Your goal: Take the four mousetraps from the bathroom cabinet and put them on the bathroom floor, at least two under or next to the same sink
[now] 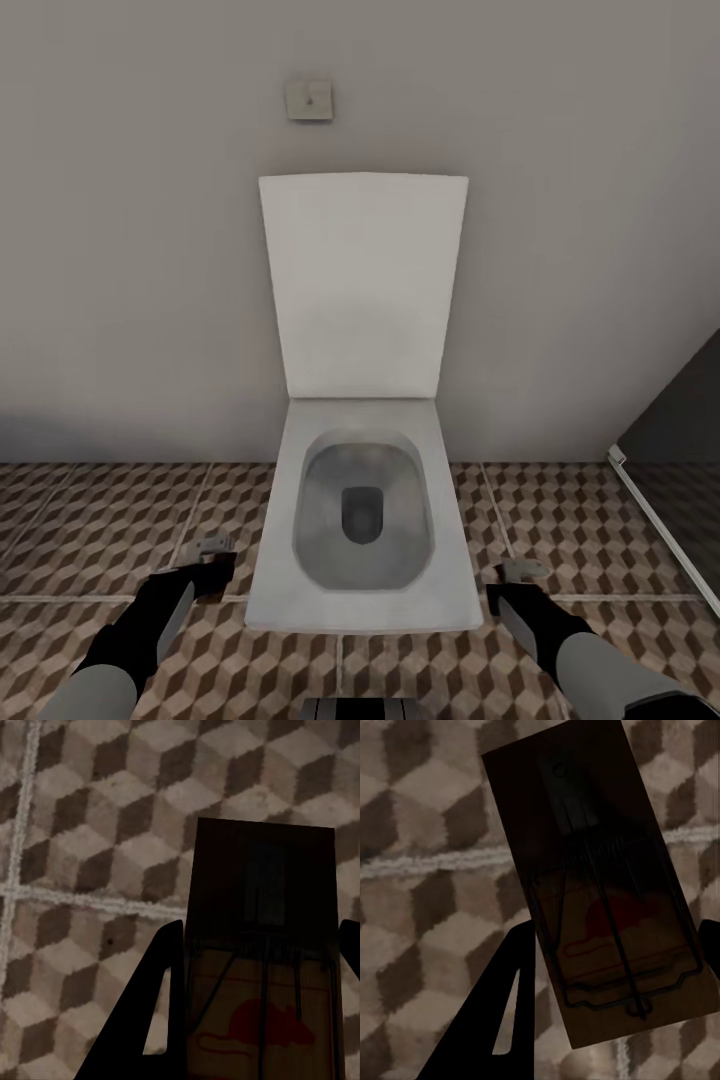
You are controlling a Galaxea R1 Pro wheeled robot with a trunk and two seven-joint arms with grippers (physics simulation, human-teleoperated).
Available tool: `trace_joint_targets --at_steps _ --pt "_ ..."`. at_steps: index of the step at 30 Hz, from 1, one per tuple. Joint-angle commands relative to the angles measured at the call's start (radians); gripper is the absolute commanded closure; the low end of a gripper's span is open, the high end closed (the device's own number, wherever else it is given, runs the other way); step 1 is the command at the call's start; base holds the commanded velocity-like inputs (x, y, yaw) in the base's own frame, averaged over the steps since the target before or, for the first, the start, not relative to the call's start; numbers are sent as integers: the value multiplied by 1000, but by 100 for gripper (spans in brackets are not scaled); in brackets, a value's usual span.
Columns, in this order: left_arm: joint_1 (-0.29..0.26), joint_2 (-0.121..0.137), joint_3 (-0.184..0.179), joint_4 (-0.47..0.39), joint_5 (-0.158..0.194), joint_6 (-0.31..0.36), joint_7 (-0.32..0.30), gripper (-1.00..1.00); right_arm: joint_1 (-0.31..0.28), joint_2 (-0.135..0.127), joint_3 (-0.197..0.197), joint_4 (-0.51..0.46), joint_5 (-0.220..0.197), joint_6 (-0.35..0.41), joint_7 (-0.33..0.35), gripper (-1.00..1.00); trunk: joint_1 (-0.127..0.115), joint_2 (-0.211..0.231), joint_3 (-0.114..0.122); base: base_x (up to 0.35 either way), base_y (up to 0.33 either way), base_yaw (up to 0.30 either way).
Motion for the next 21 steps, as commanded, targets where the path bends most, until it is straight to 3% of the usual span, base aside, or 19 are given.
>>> trace_joint_targets --at_steps 1,21 --pt "0 -1 0 1 -2 5 3 100 0 -4 8 -2 -10 5 -4 100 0 0 -1 0 0 0" --pt "0 -8 -3 -12 -3 5 1 100 0 -9 8 -2 -9 -11 2 100 0 0 -1 0 0 0"
